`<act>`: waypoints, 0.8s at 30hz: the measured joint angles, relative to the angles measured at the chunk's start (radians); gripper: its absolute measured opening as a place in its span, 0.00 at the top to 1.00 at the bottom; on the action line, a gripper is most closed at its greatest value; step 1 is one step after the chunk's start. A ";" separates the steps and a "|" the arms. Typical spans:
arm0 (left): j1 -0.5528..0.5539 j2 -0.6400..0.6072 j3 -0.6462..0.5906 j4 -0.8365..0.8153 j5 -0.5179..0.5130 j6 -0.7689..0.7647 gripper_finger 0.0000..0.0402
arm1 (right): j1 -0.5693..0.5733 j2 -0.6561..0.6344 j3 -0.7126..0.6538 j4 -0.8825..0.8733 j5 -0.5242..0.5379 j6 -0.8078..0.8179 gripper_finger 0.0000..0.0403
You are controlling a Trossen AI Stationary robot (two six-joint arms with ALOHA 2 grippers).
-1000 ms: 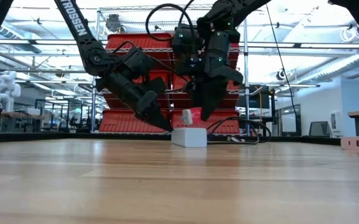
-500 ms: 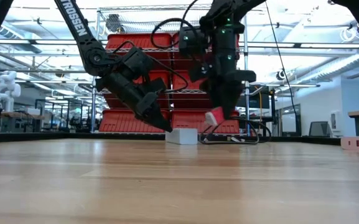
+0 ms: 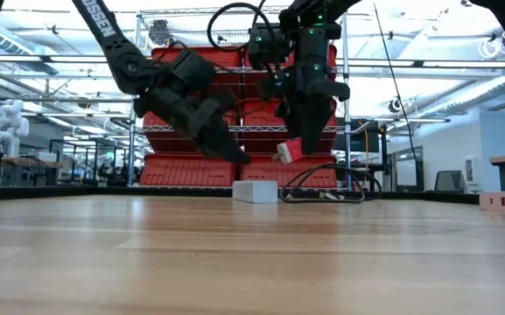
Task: Insert USB
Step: Insert the pink charger adapter into the top white outlet extension
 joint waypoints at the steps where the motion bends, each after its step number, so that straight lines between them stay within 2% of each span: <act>1: -0.005 -0.013 0.000 -0.006 0.008 0.000 0.98 | 0.000 0.000 0.000 0.000 -0.017 0.007 0.70; 6: -0.012 -0.059 0.000 -0.087 0.005 0.020 0.98 | 0.013 -0.003 -0.055 0.067 -0.113 0.051 0.70; 10: -0.014 -0.064 0.000 -0.159 0.002 0.026 0.98 | 0.036 -0.003 -0.164 0.234 -0.199 0.105 0.70; 19: -0.059 -0.064 0.000 -0.206 -0.101 0.055 0.98 | 0.082 -0.004 -0.360 0.521 -0.189 0.237 0.70; 22: -0.064 -0.064 0.000 -0.203 -0.123 0.055 0.98 | 0.089 -0.007 -0.371 0.537 -0.142 0.279 0.70; 24: -0.064 -0.064 0.000 -0.202 -0.130 0.055 0.98 | 0.094 -0.007 -0.372 0.537 -0.111 0.301 0.63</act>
